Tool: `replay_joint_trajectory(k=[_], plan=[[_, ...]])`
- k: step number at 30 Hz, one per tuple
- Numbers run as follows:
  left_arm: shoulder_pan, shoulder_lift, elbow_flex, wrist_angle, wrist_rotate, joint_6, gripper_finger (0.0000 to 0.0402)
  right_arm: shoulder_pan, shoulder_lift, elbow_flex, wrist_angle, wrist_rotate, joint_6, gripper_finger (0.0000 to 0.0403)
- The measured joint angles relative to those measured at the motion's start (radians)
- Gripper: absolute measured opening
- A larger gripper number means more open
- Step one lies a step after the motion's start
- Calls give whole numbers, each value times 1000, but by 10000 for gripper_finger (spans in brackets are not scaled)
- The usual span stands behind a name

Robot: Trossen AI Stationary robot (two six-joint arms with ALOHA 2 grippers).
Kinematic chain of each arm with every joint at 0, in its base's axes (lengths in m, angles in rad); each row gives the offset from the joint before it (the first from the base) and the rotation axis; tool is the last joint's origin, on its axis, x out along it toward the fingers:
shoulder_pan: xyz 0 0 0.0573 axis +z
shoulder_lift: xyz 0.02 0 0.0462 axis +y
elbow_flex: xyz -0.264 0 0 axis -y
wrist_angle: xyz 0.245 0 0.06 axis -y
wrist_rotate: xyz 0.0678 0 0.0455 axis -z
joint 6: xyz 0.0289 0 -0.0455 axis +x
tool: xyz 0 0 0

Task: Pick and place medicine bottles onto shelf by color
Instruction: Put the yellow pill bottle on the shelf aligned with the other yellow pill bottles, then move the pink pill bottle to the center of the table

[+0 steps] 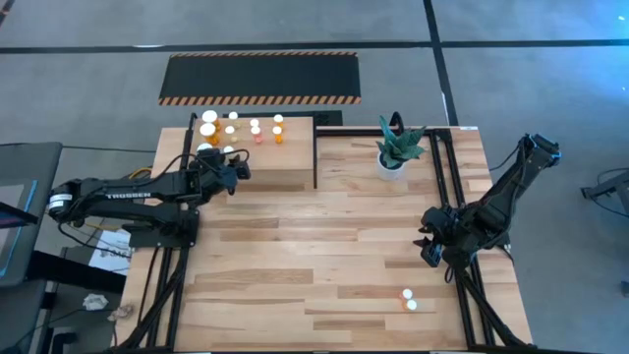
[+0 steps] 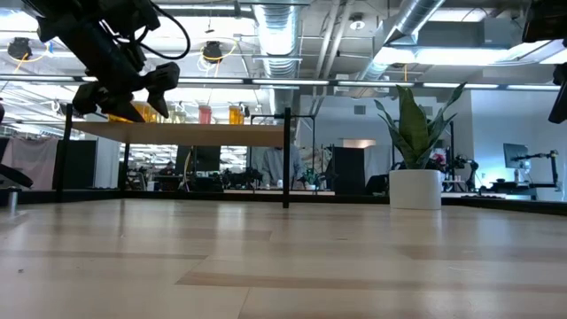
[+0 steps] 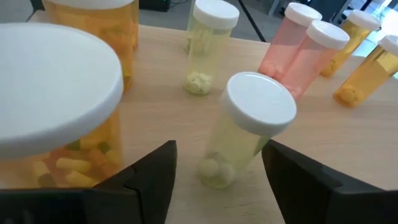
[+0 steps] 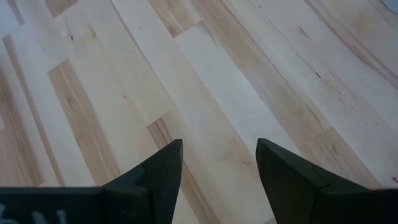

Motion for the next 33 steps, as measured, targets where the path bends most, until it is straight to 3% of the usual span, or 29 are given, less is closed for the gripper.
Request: replay_joint_trajectory(k=[10, 33], plan=[[0, -7, 0, 24, 24, -22, 238, 0, 0, 0, 0, 0, 0, 226], [0, -97, 2, 124, -1, 127, 238, 0, 0, 0, 0, 0, 0, 226]])
